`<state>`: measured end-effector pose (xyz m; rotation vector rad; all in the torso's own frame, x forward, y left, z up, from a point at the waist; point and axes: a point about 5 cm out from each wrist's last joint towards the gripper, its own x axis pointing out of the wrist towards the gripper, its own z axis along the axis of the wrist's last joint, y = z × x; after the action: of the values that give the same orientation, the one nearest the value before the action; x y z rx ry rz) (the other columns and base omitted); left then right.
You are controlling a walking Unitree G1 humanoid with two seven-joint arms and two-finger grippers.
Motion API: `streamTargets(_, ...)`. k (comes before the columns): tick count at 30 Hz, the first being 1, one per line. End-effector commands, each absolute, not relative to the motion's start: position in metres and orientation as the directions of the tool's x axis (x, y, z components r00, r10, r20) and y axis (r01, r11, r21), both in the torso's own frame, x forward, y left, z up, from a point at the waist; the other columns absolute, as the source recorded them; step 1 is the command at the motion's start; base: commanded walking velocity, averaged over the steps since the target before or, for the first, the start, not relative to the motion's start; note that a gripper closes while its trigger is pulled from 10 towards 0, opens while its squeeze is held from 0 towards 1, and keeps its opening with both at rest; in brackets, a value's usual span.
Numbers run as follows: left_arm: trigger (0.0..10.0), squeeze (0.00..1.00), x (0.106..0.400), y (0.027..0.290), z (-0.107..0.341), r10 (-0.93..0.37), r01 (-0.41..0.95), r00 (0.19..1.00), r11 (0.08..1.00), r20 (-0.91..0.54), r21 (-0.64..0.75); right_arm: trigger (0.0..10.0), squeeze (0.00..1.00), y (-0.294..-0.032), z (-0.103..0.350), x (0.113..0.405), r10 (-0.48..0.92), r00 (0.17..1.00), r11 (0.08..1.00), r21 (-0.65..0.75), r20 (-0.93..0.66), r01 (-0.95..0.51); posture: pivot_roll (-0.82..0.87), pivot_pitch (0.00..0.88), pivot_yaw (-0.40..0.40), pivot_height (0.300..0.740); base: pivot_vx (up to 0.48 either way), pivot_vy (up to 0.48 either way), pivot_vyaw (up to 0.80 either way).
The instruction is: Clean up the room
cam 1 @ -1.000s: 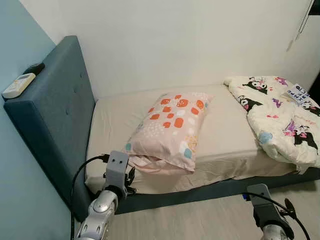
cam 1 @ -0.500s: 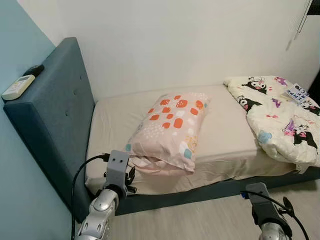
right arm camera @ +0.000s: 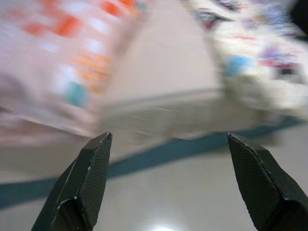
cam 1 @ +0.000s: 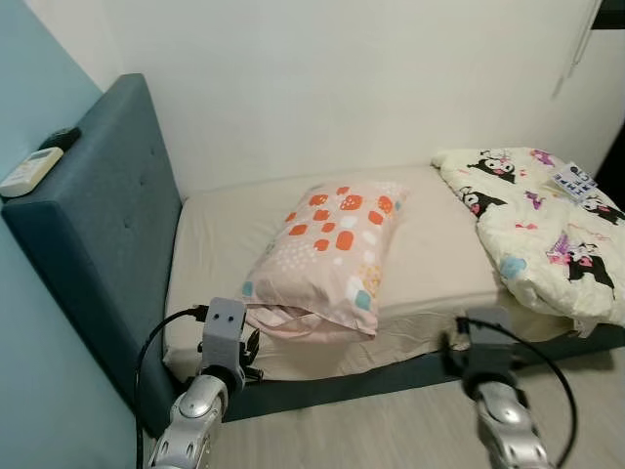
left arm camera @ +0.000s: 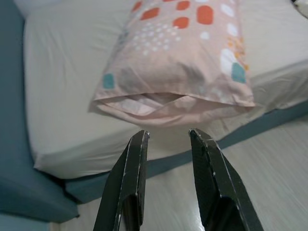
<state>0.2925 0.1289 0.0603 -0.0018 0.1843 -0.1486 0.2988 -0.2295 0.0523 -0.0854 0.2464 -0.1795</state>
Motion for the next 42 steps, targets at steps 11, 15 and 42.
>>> streamTargets(11,10.0,0.00,0.284,0.133,0.056,-0.078,0.078,0.981,0.997,-0.179,-0.007,10.0,0.00,-0.149,0.067,0.303,0.121,0.986,0.993,0.027,-0.113,-0.119,-0.03,0.060,-0.022,0.740,0.000,0.000,0.00)
streamTargets(15,10.0,0.00,0.282,0.133,0.055,-0.074,0.073,0.980,0.997,-0.183,-0.010,10.0,0.00,-0.149,0.062,0.300,0.129,0.980,0.992,0.015,-0.148,-0.128,-0.03,0.069,-0.021,0.740,0.000,0.000,0.00)
streamTargets(42,10.0,0.00,0.283,0.139,0.052,-0.046,0.055,0.979,0.998,-0.197,0.039,10.0,0.00,-0.159,0.042,0.274,0.011,0.974,0.998,0.066,-0.225,0.004,0.00,0.049,-0.019,0.740,0.000,0.000,0.00)
